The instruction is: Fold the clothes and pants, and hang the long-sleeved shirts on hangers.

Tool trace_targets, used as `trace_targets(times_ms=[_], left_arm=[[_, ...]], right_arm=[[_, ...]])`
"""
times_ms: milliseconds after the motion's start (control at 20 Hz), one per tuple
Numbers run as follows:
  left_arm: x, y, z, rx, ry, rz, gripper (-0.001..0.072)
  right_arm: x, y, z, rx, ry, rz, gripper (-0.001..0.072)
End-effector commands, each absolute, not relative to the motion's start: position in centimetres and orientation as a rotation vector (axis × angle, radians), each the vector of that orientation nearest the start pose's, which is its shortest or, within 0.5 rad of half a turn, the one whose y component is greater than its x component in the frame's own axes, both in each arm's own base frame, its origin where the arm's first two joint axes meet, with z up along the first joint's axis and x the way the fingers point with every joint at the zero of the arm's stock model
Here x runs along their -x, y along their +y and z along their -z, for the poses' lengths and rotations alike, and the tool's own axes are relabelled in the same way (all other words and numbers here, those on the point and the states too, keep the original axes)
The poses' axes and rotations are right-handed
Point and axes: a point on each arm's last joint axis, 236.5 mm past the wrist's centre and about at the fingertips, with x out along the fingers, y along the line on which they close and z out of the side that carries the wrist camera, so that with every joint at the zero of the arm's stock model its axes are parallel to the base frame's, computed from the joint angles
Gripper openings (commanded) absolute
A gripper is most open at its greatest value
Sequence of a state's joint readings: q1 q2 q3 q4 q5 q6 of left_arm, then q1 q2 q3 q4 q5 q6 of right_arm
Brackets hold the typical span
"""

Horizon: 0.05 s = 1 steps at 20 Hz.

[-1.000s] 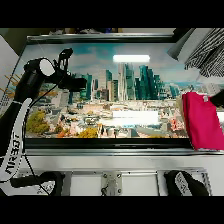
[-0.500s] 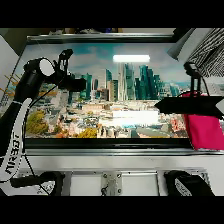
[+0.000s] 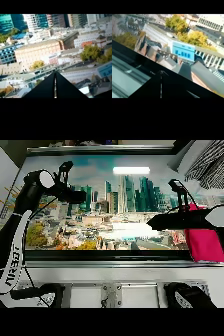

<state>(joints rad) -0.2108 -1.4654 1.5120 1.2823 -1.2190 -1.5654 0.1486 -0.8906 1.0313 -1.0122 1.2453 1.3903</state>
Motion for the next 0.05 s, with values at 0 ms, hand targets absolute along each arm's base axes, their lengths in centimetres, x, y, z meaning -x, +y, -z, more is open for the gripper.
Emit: trace_targets(times_ms=[0], left_arm=[[-43.30, -15.68, -6.43, 0.120, 1.188, 0.367, 0.0008]], right_arm=[[-28.85, 16.43, -12.09, -0.214, 1.062, -0.605, 0.0022]])
